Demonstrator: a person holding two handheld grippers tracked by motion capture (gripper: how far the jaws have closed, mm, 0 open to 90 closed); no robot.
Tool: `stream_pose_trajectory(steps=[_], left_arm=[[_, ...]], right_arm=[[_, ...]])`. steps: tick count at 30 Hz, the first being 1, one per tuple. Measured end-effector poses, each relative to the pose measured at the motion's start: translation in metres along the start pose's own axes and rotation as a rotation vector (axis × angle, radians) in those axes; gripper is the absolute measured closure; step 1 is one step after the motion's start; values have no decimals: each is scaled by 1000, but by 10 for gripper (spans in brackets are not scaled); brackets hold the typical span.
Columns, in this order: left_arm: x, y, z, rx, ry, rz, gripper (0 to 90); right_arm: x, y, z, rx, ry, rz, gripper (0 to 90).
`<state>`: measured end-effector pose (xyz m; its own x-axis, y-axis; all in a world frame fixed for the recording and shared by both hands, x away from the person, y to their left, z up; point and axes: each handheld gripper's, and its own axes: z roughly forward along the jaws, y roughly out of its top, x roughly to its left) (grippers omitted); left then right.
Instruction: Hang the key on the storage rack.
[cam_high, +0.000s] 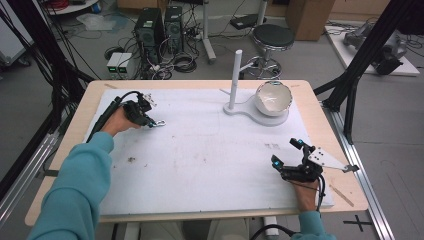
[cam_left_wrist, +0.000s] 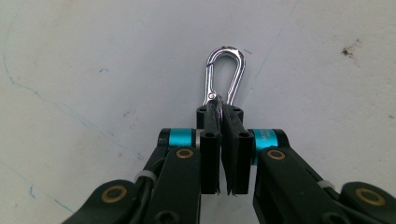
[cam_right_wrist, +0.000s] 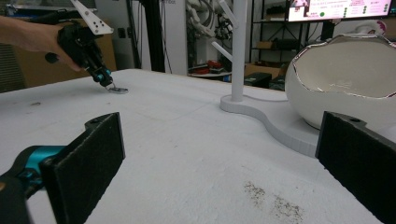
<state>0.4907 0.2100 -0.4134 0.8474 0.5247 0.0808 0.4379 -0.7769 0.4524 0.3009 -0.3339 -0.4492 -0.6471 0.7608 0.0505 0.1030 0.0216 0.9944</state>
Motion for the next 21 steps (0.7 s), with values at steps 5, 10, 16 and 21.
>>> stream_pose_trajectory(steps=[5, 10, 16, 21], left_arm=[[0, 0, -1, -6, -4, -13, 862], [1, -1, -1, -3, -5, -12, 874], [1, -1, -1, -8, 2, -3, 883], [-1, 0, -1, -3, 9, 0, 886]], right_arm=[[0, 0, 0, 1, 0, 1, 5], [0, 0, 0, 0, 0, 0, 6], [0, 0, 0, 0, 0, -1, 6], [0, 0, 0, 0, 0, -1, 6]])
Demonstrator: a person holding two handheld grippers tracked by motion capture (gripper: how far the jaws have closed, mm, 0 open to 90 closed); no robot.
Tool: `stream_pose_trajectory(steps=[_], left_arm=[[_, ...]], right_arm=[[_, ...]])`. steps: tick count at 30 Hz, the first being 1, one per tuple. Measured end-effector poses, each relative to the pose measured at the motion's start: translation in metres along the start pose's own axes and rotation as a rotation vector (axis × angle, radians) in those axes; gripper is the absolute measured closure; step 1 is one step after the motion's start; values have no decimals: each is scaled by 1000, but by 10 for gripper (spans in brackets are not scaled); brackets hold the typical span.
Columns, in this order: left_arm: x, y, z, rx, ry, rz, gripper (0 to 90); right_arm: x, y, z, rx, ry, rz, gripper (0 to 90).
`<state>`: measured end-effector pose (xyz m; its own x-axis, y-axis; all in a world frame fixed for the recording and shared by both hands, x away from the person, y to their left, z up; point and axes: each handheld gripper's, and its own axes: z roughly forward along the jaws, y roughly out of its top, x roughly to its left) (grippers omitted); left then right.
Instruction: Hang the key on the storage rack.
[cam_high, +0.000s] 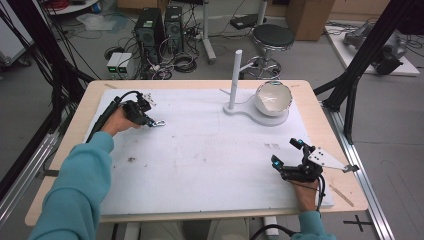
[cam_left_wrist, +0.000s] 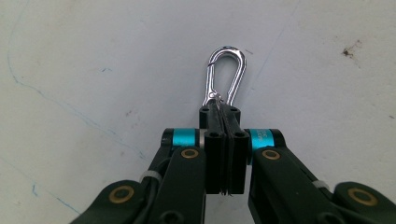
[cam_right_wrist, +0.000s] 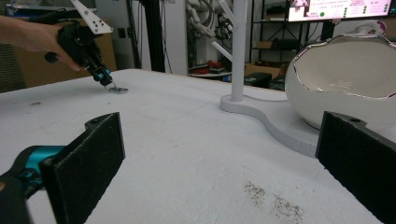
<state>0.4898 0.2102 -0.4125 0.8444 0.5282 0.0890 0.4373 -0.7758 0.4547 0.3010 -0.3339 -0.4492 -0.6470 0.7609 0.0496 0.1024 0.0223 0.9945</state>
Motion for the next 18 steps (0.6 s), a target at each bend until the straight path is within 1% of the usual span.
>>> stream_pose_trajectory(steps=[1, 6, 7, 9, 10, 11, 13, 14, 17, 18], left_arm=[[0, 0, 0, 1, 2, 3, 886], [-3, 2, 0, 9, 14, -21, 887], [-3, 2, 0, 6, 5, -31, 888], [-4, 3, -1, 7, 7, -33, 888], [-4, 3, -1, 0, -7, -41, 889], [-5, 3, -2, -7, -5, -35, 888], [-6, 5, -5, -27, -21, -36, 888], [-7, 6, -7, -36, -18, -38, 889], [-12, 11, -15, -92, -28, -38, 889], [-14, 12, -19, -125, -44, -40, 888]], right_arm=[[0, 0, 0, 0, 0, 1, 5], [0, 0, 0, 0, -1, 0, 5], [0, 0, 0, 0, -1, 0, 6], [0, 0, 0, 0, -1, 1, 6], [0, 0, 0, 0, -1, 1, 6], [0, 0, 0, 0, 0, 1, 6], [0, 0, 0, -2, 0, -1, 6], [0, 0, 0, 0, 1, 2, 6], [0, 0, 0, 0, -1, 0, 6], [0, 0, 0, 0, -1, 1, 6]])
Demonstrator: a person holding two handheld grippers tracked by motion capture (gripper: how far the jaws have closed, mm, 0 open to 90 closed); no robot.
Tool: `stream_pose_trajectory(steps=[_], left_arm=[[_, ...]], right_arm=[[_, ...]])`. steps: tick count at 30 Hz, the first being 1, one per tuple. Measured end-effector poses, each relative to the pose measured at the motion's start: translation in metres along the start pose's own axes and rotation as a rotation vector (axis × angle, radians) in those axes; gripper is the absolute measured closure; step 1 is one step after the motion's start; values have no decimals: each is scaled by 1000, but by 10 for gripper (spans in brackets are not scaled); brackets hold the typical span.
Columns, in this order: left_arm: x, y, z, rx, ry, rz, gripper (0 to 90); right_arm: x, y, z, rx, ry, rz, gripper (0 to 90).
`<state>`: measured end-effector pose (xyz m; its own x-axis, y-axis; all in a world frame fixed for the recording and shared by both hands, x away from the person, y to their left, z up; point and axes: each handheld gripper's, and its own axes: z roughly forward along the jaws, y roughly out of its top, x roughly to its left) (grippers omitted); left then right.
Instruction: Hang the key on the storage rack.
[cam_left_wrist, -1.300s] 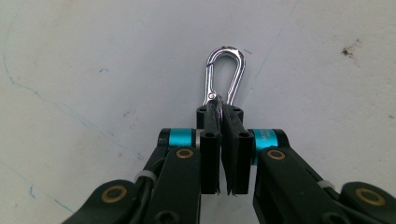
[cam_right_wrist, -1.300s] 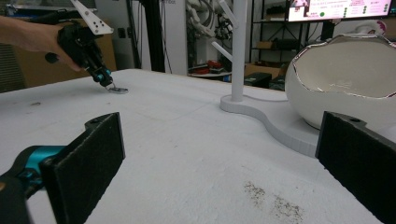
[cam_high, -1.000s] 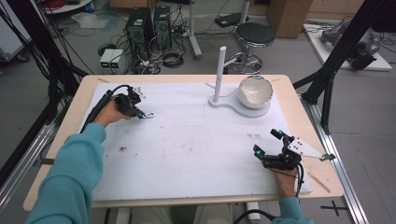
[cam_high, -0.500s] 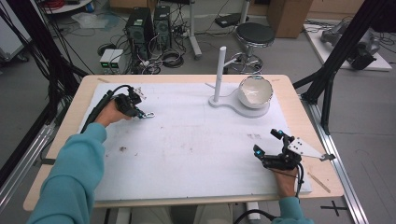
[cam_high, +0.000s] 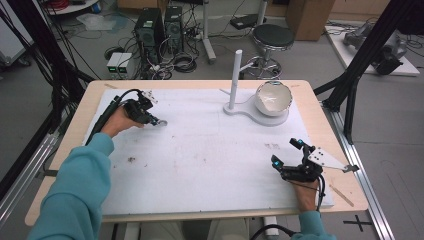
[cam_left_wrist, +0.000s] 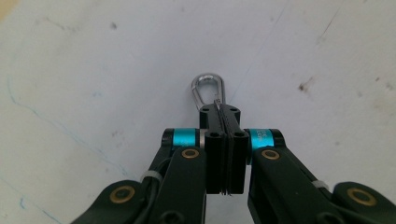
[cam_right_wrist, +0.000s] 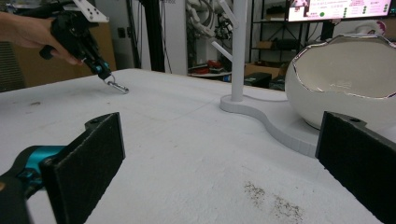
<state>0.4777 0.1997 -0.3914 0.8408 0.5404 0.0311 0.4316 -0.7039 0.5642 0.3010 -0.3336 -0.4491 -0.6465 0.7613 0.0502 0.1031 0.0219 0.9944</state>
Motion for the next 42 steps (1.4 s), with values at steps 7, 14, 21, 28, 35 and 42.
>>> stream_pose_trajectory(steps=[7, 14, 21, 28, 35, 42], left_arm=[[-13, 11, -16, -153, -72, -6, 889], [-25, 19, -22, -268, -126, 5, 889], [-42, 30, -32, -358, -181, 42, 888], [-60, 36, -40, -442, -239, 63, 888], [-79, 43, -50, -505, -289, 105, 888], [-93, 49, -54, -563, -345, 140, 888]], right_arm=[[-1, 1, 2, 9, -5, -12, 5], [5, 8, 12, 92, 39, -23, 6], [7, 33, 27, 124, 104, -14, 6], [8, 70, 46, 142, 240, -26, 6], [12, 103, 66, 165, 358, -77, 6], [22, 128, 92, 183, 536, -144, 6]])
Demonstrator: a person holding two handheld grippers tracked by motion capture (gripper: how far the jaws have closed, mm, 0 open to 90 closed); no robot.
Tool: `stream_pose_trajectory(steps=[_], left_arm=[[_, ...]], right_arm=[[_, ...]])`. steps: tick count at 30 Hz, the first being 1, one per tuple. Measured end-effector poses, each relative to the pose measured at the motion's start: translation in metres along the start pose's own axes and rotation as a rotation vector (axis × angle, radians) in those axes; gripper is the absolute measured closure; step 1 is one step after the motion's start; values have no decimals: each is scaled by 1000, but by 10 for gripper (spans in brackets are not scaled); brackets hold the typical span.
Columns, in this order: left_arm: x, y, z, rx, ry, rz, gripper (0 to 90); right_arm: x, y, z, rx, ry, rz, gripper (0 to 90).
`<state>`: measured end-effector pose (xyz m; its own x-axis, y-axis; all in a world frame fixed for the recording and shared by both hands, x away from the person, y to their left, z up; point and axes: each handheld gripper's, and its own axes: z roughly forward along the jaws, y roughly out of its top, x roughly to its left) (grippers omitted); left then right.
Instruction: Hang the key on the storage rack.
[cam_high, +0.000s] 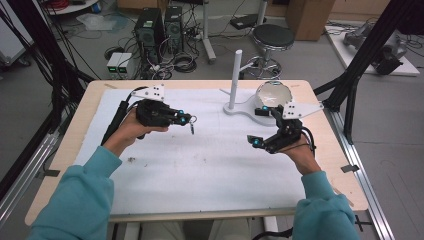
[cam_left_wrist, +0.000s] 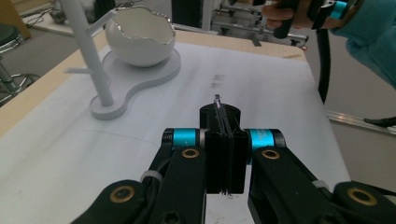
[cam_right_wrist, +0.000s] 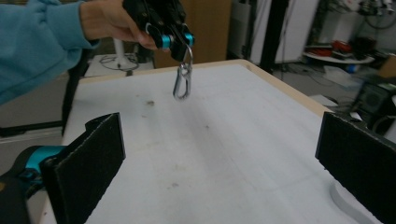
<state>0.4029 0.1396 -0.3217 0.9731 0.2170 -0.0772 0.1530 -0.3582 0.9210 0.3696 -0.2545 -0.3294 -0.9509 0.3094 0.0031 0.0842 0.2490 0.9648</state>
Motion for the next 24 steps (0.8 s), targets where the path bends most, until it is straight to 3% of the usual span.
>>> stream_pose_trajectory(steps=[8, 16, 19, 24], left_arm=[[-6, 2, 4, -68, -38, -21, 888], [-11, 3, 8, -81, -69, -7, 888], [-13, 4, 10, -88, -82, 1, 888], [-14, 4, 11, -86, -95, 9, 887]], right_arm=[[-6, 27, 33, 48, 102, -52, 6], [-6, 44, 67, 81, 183, -92, 6], [-6, 45, 77, 85, 222, -81, 6], [-7, 45, 87, 102, 250, -75, 7]])
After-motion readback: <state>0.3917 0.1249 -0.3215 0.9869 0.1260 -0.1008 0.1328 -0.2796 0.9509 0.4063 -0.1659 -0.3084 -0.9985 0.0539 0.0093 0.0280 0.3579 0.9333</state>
